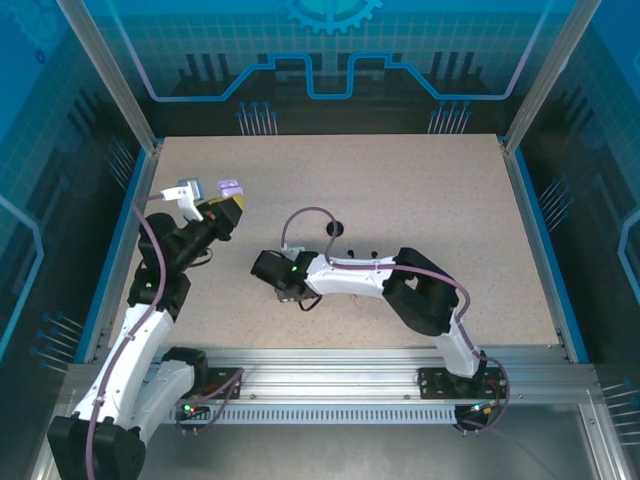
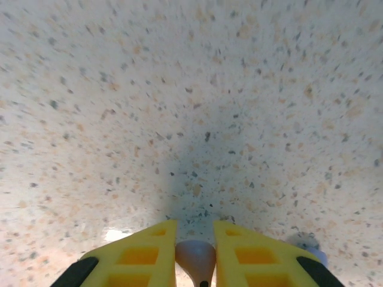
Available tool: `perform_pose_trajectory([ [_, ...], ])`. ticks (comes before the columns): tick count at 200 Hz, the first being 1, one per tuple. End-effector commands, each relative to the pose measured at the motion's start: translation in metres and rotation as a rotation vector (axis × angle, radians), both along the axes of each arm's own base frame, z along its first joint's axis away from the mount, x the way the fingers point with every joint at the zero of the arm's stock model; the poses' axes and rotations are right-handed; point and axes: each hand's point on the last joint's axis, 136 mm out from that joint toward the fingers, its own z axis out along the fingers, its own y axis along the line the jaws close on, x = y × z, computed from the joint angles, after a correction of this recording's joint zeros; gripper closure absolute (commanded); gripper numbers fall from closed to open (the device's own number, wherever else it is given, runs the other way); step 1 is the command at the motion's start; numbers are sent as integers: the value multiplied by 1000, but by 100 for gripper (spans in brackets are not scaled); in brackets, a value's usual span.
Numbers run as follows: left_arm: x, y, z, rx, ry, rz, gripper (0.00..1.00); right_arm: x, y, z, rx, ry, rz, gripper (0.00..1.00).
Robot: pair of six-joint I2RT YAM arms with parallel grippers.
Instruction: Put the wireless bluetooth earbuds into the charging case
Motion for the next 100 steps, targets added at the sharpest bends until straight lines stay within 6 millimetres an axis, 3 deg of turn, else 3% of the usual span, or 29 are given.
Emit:
perform_pose_trajectory([
  [1, 2, -4, 10, -19, -57, -24, 100, 19, -6, 43, 51, -77, 5, 81],
  [44, 10, -6, 12, 18, -142, -22, 100, 49, -16, 85, 113, -143, 16, 81],
  [100, 17, -20, 10, 112, -367, -28, 100, 87, -56, 138, 137, -221, 7, 83],
])
